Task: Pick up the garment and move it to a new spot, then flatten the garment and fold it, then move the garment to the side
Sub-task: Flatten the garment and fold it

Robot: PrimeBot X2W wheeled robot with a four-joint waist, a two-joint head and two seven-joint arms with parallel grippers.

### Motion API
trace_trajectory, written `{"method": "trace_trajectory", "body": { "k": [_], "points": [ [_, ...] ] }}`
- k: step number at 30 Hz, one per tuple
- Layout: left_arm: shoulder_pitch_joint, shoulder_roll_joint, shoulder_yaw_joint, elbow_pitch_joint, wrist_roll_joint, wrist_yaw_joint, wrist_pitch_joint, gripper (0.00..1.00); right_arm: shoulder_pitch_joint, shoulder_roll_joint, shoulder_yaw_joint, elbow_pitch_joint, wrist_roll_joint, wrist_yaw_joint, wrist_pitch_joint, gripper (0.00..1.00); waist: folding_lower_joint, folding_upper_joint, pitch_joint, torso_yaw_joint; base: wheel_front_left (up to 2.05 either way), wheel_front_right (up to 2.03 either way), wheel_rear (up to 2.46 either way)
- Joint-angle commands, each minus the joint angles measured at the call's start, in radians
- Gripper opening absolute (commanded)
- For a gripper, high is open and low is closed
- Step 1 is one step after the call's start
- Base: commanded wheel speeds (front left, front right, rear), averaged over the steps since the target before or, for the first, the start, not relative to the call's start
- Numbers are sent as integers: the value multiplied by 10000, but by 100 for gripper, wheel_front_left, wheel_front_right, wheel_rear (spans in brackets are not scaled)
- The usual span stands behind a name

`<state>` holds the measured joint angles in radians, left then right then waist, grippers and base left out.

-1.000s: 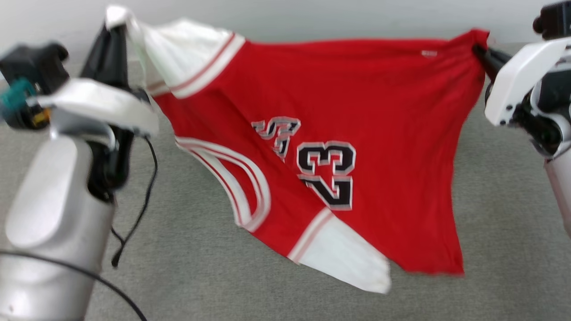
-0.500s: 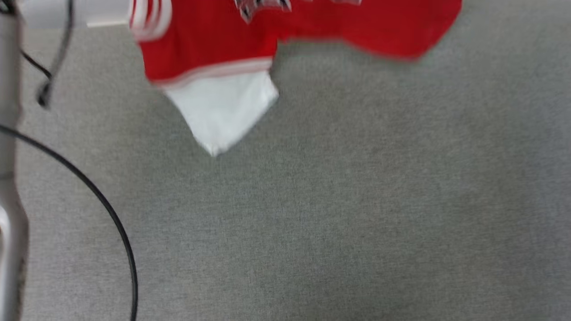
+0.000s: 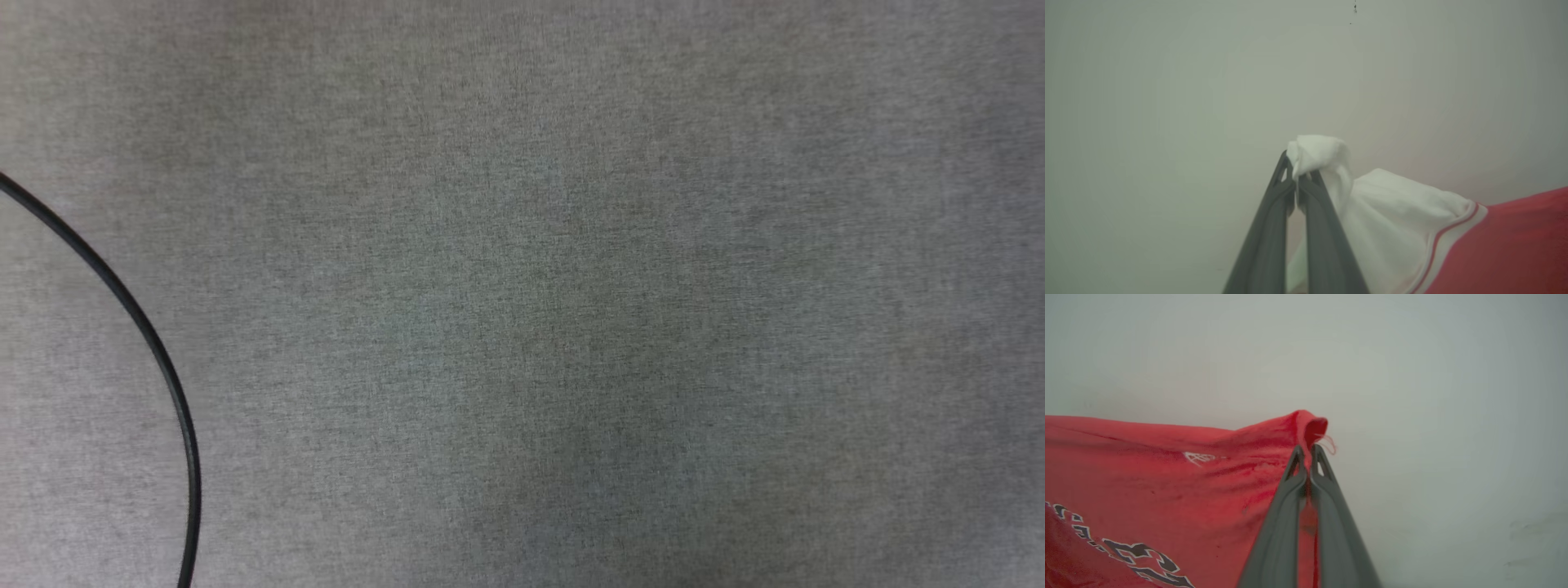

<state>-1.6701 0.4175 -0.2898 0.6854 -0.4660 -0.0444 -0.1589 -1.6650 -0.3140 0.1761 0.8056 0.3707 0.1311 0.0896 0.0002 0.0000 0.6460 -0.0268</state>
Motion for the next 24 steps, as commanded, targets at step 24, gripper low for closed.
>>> {"method": "trace_trajectory", "body": {
  "k": [24],
  "points": [
    [7009,-805,-19,1926,-1622,-797,-1028,0,6206,149,2666,1019,2523,-8,-1258,0,-2,0,-3144,336,0,0,0]
  ]
}}
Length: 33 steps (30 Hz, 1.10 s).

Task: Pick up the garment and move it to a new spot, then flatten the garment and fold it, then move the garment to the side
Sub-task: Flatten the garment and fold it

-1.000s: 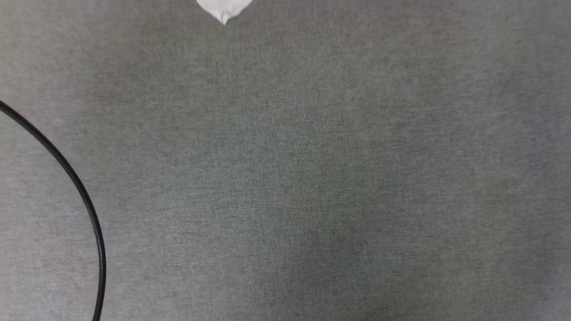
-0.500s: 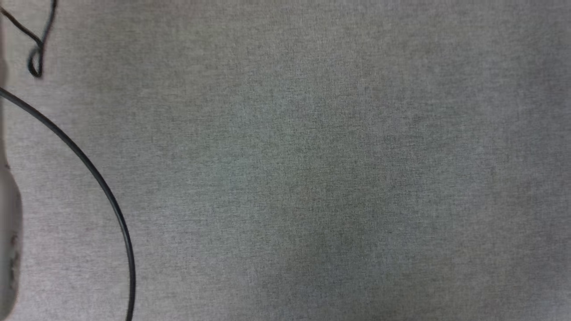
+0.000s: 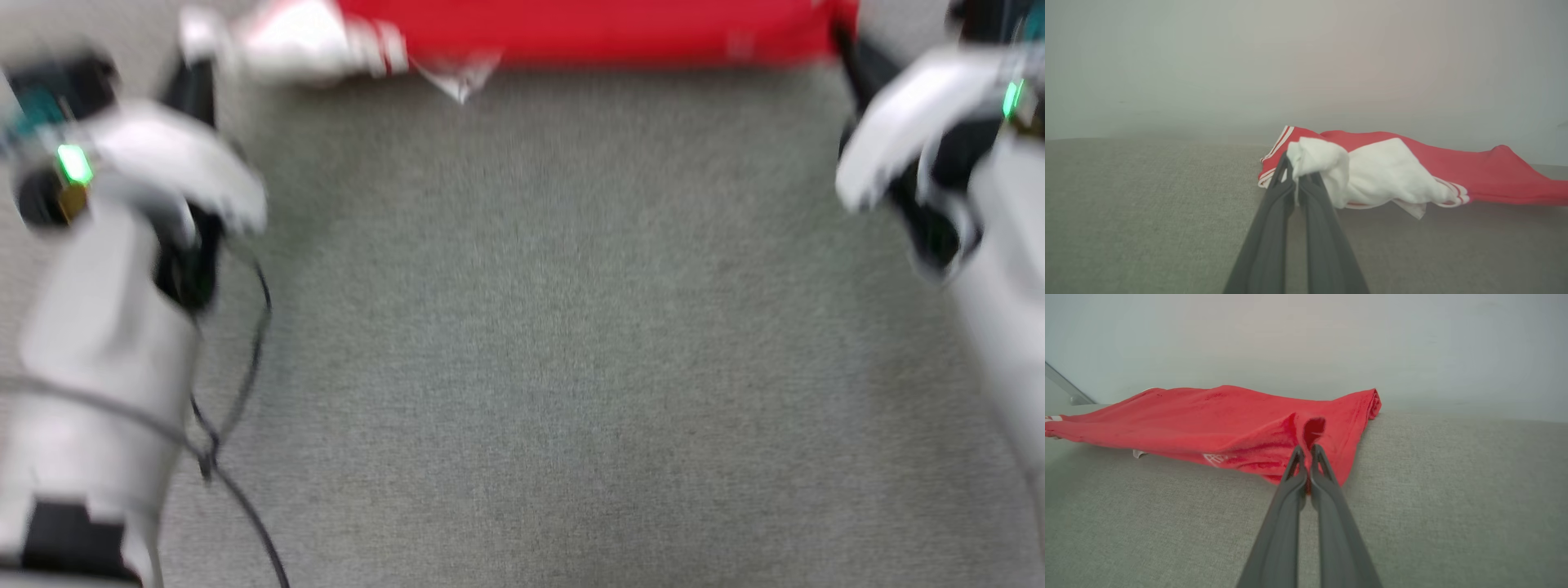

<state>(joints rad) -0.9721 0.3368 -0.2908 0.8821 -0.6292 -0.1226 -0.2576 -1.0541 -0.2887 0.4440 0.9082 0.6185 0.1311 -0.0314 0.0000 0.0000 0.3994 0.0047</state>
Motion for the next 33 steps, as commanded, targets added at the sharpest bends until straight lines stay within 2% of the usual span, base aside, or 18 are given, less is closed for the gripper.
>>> {"method": "trace_trajectory", "body": {
  "k": [1,5,10,18,27,28,33],
  "points": [
    [516,-22,34,-190,-79,-19,-52,0,500,-179,65,-143,157,-7,-94,0,0,0,-882,19,0,0,0],
    [2498,-64,128,-1004,-151,217,-78,0,2054,-484,223,-664,571,-7,-227,0,0,0,-1597,45,0,0,0],
    [4981,127,299,-2578,-215,825,-86,0,3912,-893,81,-1433,866,-8,-397,0,0,0,-2334,50,0,0,0],
    [8980,644,780,-6258,-671,2428,792,0,6579,-1143,-530,-2904,789,-11,-97,0,0,0,-3202,-130,0,0,0],
    [12241,1275,1015,-10177,-873,4206,2559,0,9735,-877,-2463,-5156,50,-13,968,0,0,0,-3846,17,0,0,0],
    [12241,1275,1015,-10177,-873,4206,2559,0,9735,-877,-2463,-5156,50,-13,968,0,0,0,-3846,17,0,0,0],
    [12807,1686,1070,-11768,-870,4772,3430,0,11030,-383,-3790,-6838,-734,-13,2025,0,0,0,-3852,120,0,0,0]
  ]
}}
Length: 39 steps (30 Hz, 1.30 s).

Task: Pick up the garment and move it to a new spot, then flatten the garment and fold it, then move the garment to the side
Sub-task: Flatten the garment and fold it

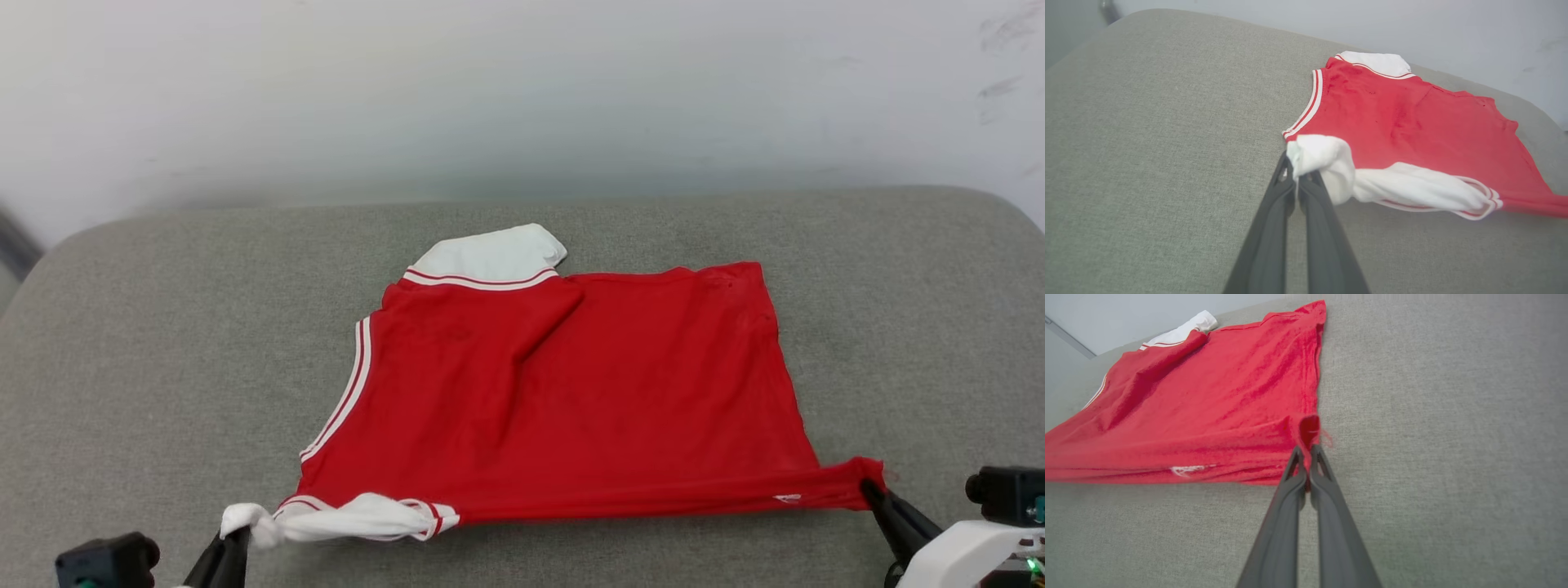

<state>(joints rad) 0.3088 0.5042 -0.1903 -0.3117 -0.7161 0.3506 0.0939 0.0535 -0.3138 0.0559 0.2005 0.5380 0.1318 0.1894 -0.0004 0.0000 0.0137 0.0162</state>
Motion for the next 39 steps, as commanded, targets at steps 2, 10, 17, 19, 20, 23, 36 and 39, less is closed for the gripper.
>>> {"method": "trace_trajectory", "body": {
  "k": [2,10,17,19,20,23,36,39],
  "points": [
    [-291,106,5,-159,66,34,98,0,110,181,-288,-430,-201,-19,258,0,4,0,126,13,0,0,0],
    [-2683,-139,-435,622,179,-641,82,0,-844,767,-576,-1703,-1232,-16,1589,0,4,0,1232,-144,0,0,0],
    [-4403,-524,-694,2380,-1,-1340,-96,0,-2196,667,18,-836,-1302,-15,1478,0,4,0,2318,-314,0,0,0],
    [-4706,-626,-755,2832,-22,-1491,-138,0,-2508,646,208,-415,-1182,-15,1343,0,4,0,2542,-358,0,0,0],
    [-4833,-682,-798,3069,-72,-1578,-170,0,-2679,583,300,-206,-1173,-15,1230,0,4,0,2628,-370,0,0,0],
    [-5137,-834,-923,3762,-158,-1777,-162,0,-3030,525,607,423,-1006,-15,990,0,4,0,2785,-357,0,0,0],
    [-5659,-902,-911,5530,-857,-2554,98,100,-3080,417,919,893,-794,-15,-1363,100,4,0,2069,-377,0,0,0],
    [-5663,-458,-894,5357,-877,-2641,568,100,-2799,614,568,643,-1147,-15,-1940,100,4,0,1753,-501,0,0,0]
  ]
}}
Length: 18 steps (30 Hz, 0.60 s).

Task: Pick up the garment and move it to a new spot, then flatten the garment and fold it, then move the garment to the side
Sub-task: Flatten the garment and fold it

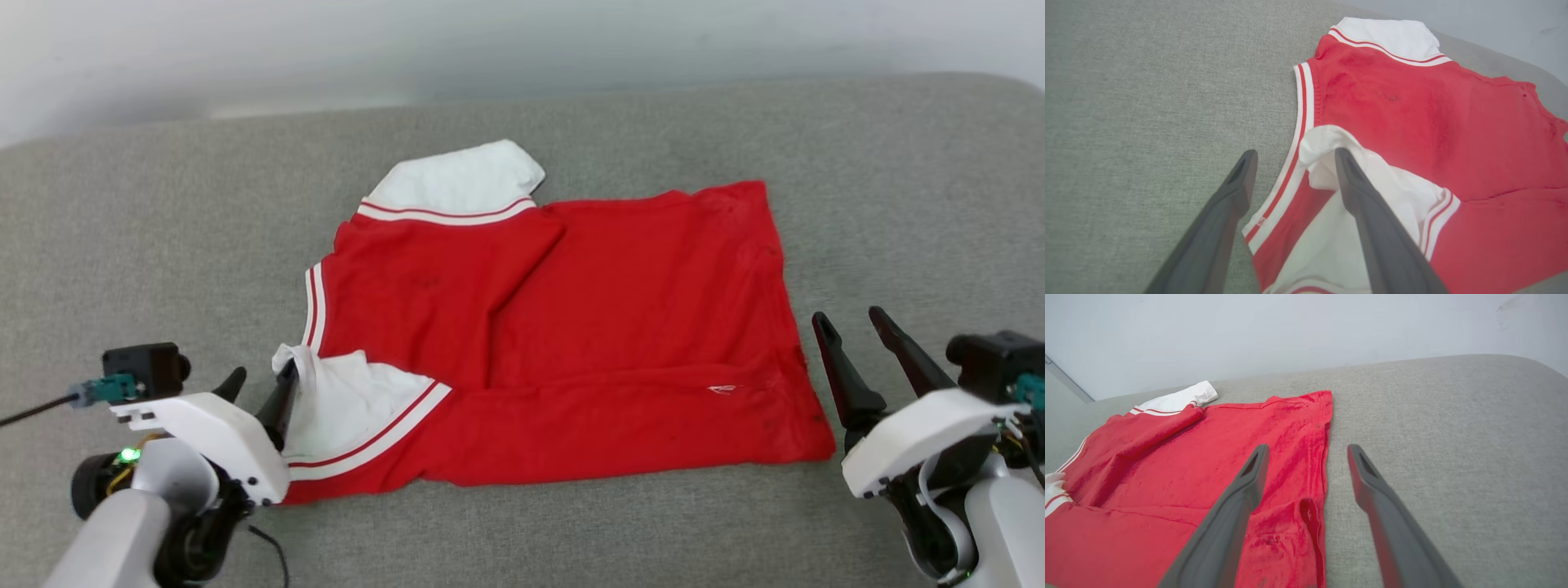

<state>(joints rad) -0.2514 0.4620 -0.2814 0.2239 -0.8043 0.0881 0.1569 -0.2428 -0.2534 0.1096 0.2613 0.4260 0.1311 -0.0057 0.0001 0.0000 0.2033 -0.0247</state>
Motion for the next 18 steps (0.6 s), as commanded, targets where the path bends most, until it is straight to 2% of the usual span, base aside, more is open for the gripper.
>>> {"method": "trace_trajectory", "body": {
  "k": [1,5,11,15,18],
  "points": [
    [-1,119,36,-81,-51,0,132,100,238,88,-89,-84,-132,-7,-129,100,-1,0,-258,-135,0,0,0],
    [323,906,80,-511,-356,-10,1357,100,637,419,-415,-501,-448,-7,-155,100,-1,0,-615,-342,0,0,0],
    [1152,1886,65,-1258,-1145,301,3556,100,1035,835,-687,-950,-784,-5,119,100,-1,0,-688,-779,0,0,0],
    [1698,2082,200,-1418,-1629,694,4297,100,1127,1089,-743,-1135,-766,-7,174,100,-1,0,-399,-1049,0,0,0],
    [1891,1974,307,-1330,-1988,868,4553,100,1063,1191,-709,-1155,-723,-7,188,100,-1,0,-92,-1214,0,0,0]
  ]
}}
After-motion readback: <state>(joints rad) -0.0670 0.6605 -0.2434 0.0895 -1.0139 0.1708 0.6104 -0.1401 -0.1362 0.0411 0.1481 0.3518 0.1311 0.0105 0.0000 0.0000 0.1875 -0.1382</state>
